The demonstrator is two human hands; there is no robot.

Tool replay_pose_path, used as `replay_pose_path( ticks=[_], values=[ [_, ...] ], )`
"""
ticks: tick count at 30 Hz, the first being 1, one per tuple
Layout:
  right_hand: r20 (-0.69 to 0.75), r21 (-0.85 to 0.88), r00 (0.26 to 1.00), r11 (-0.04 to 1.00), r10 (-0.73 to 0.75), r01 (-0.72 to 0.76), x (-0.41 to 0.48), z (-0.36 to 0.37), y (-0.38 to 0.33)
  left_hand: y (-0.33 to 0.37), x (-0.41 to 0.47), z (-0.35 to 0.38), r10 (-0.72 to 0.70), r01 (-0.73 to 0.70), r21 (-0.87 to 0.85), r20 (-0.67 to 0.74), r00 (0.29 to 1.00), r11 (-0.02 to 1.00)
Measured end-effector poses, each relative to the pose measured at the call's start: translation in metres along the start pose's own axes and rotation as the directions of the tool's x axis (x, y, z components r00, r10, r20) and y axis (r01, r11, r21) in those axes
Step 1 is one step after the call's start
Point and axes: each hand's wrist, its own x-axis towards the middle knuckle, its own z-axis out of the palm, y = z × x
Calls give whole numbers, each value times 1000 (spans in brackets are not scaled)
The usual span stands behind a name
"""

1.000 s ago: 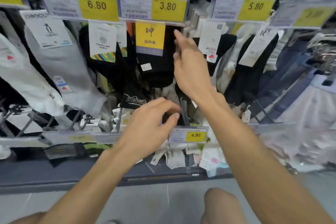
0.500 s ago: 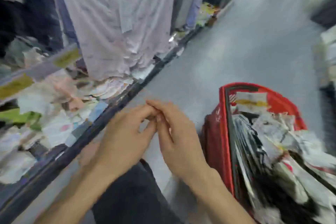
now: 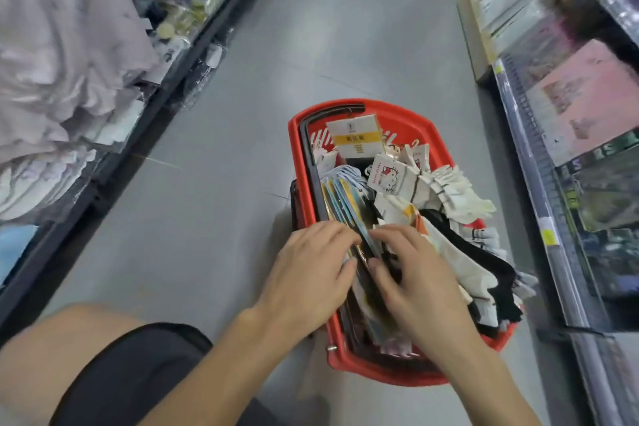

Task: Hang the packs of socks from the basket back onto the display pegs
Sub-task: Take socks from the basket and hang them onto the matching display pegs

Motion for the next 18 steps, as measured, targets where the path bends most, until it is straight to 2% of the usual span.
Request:
replay_pose_path(
  ticks=[4,8,13,16,18],
  values=[
    [151,-178,983,981,101,-73,-5,8,12,-14,-1,13,8,-10,59,43,999,998],
    [196,-181,972,979,130,-94,1,17,10,-20,-2,19,-12,11,59,18,1000,998],
    [319,-222,931,969,179,-110,10,20,10,-19,-1,23,-35,35,51,-4,999,998],
    [332,-195,925,973,186,-125,15,16,15,-20,-2,24,-7,9,53,-32,999,999],
    [316,-246,929,962,193,-116,19,14,14,-20,-2,25,0,2,53,-47,999,999]
  ],
)
